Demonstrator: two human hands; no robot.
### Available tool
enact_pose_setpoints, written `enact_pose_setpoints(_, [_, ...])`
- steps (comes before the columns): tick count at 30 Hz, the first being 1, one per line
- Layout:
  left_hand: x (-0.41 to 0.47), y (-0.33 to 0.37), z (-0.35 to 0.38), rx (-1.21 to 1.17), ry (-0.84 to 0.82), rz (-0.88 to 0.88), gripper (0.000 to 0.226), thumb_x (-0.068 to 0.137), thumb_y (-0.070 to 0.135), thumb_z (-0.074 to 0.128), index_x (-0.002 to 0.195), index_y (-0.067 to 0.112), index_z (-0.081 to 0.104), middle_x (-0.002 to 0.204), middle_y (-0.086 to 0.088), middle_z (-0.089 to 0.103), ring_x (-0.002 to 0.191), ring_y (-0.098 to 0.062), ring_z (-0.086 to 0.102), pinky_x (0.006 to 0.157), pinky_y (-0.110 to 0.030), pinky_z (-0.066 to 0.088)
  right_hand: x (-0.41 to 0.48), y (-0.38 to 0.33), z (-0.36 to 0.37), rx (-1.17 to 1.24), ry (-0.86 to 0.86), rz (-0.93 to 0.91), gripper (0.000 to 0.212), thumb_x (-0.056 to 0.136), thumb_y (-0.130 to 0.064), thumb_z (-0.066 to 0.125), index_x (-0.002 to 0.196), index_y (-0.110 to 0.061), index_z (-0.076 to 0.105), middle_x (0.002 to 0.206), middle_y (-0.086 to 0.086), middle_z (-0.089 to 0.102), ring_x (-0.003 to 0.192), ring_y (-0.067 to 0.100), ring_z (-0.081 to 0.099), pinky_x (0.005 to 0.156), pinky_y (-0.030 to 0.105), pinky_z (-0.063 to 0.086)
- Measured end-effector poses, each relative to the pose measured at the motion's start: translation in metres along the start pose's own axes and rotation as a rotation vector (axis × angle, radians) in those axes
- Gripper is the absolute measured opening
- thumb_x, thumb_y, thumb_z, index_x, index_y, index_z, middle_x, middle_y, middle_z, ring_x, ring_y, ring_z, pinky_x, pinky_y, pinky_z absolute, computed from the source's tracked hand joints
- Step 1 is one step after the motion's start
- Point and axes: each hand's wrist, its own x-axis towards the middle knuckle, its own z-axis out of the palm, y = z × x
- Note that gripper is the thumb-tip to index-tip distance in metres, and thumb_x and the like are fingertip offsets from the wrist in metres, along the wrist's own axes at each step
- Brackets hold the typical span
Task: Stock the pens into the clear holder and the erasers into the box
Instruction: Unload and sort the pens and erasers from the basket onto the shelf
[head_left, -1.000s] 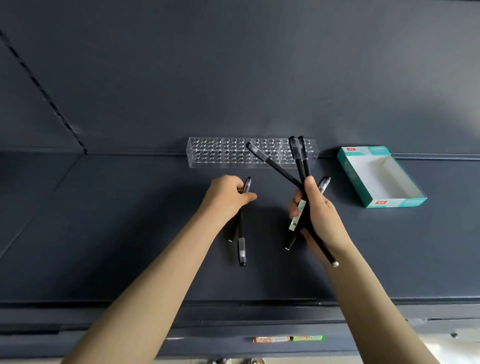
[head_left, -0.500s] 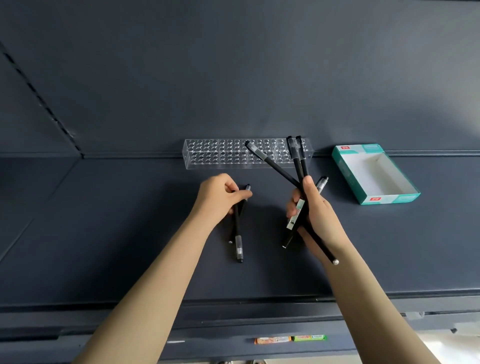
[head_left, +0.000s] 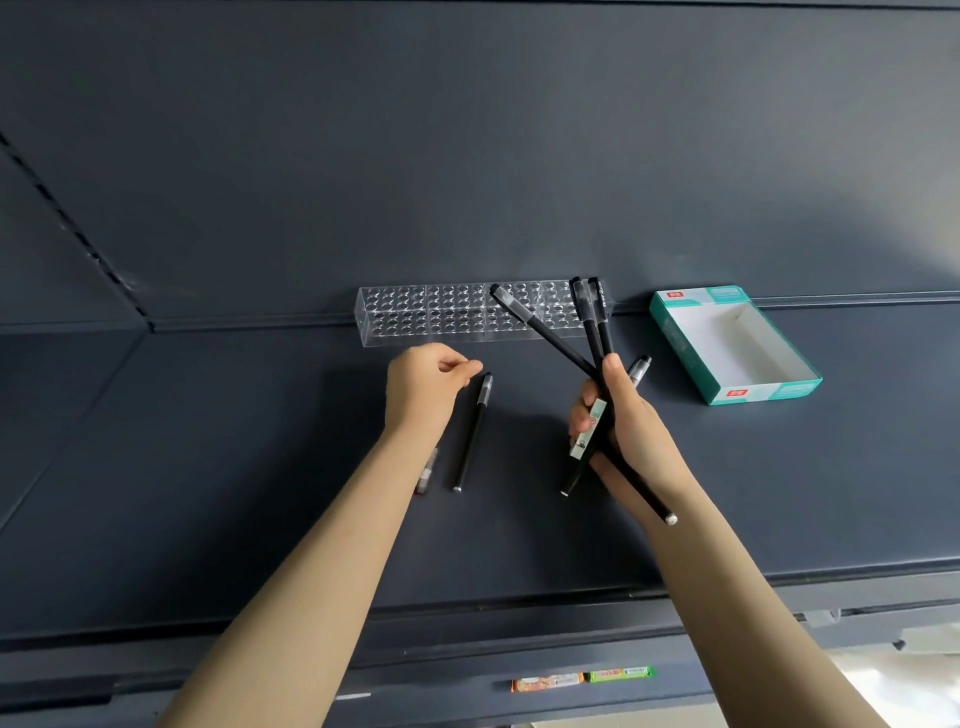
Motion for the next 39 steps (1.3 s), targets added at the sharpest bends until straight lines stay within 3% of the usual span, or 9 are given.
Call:
enact_pose_setpoints(5, [0.000,-0.001,0.004,0.052,0.013,-0.022,0.013,0.083,0.026,0.076,0.086,0.014,0.069,0.079,0.004,0.066,0.071,-0.015,0.063,0.067,-0.033,0.056,-0.001,0.001,0.002,-0.038,0.024,-0.010,0.049,0.095,-0.057,0.044,0.062,-0.021,0.049,0.055,0.003,0.042,0.053,0.015,0.036,0.056,0.030,0.028])
enact_pose_setpoints(10, [-0.022,0.003,-0.006,0.078,-0.006,0.020,0.030,0.087,0.033,0.071,0.108,0.013,0.064,0.092,0.001,0.064,0.081,-0.016,0.060,0.074,-0.031,0.051,-0.004,0.001,0.003,-0.043,0.022,-0.028,0.049,0.096,-0.056,0.044,0.063,-0.021,0.048,0.055,0.004,0.043,0.054,0.016,0.035,0.057,0.030,0.028])
enact_pose_setpoints(15, [-0.063,-0.004,-0.008,0.169,-0.173,0.153,0.036,0.086,0.032,0.072,0.117,0.021,0.060,0.111,0.008,0.057,0.100,-0.013,0.055,0.085,-0.025,0.044,-0.006,0.002,0.003,-0.046,0.036,-0.048,0.048,0.097,-0.055,0.043,0.065,-0.020,0.049,0.056,0.004,0.043,0.055,0.016,0.036,0.058,0.030,0.028])
enact_pose_setpoints(18, [-0.066,-0.006,-0.008,0.188,-0.166,0.184,0.035,0.089,0.033,0.068,0.121,0.021,0.060,0.116,0.008,0.056,0.106,-0.016,0.053,0.089,-0.024,0.042,-0.008,0.003,0.006,-0.059,0.044,-0.047,0.048,0.097,-0.055,0.043,0.066,-0.020,0.048,0.057,0.004,0.042,0.054,0.015,0.036,0.057,0.029,0.029])
enact_pose_setpoints(21, [-0.063,0.012,-0.014,0.042,-0.132,0.152,0.029,0.091,0.037,0.064,0.117,0.023,0.064,0.108,0.008,0.059,0.090,-0.007,0.057,0.075,-0.009,0.040,-0.010,0.004,0.008,-0.038,-0.012,0.007,0.047,0.096,-0.056,0.044,0.065,-0.020,0.047,0.056,0.002,0.041,0.054,0.015,0.036,0.056,0.029,0.030])
enact_pose_setpoints(24, [-0.056,0.033,-0.013,-0.336,-0.318,-0.041,0.024,0.093,0.043,0.060,0.113,0.029,0.064,0.094,0.010,0.060,0.073,-0.006,0.054,0.070,-0.017,0.041,-0.013,0.004,0.010,-0.001,-0.119,0.063,0.046,0.091,-0.059,0.045,0.066,-0.020,0.046,0.054,-0.001,0.040,0.053,0.015,0.035,0.057,0.029,0.030])
enact_pose_setpoints(28, [-0.046,0.051,-0.007,-0.742,-0.431,-0.224,0.020,0.096,0.031,0.060,0.098,0.011,0.064,0.073,0.004,0.044,0.057,-0.006,0.038,0.055,-0.020,0.033,-0.015,0.002,0.011,-0.137,-0.236,0.103,0.048,0.095,-0.057,0.044,0.063,-0.021,0.047,0.054,0.002,0.040,0.052,0.017,0.037,0.056,0.029,0.033])
enact_pose_setpoints(34, [-0.037,0.056,-0.006,-0.755,-0.655,-0.167,0.037,0.103,0.026,0.046,0.127,0.002,0.060,0.063,0.018,0.057,0.058,-0.005,0.035,0.054,-0.018,0.032,-0.016,-0.002,0.010,-0.159,-0.368,0.191,0.055,0.099,-0.057,0.034,0.062,-0.019,0.045,0.051,0.003,0.038,0.048,0.018,0.035,0.051,0.026,0.036])
enact_pose_setpoints(39, [-0.035,0.060,-0.005,-0.802,-0.619,-0.159,0.021,0.101,0.020,0.050,0.107,0.005,0.065,0.069,0.015,0.061,0.059,-0.005,0.038,0.056,-0.015,0.037,-0.014,-0.001,0.009,-0.146,-0.375,0.202,0.058,0.095,-0.064,0.034,0.062,-0.017,0.044,0.049,0.003,0.036,0.050,0.019,0.031,0.053,0.030,0.030])
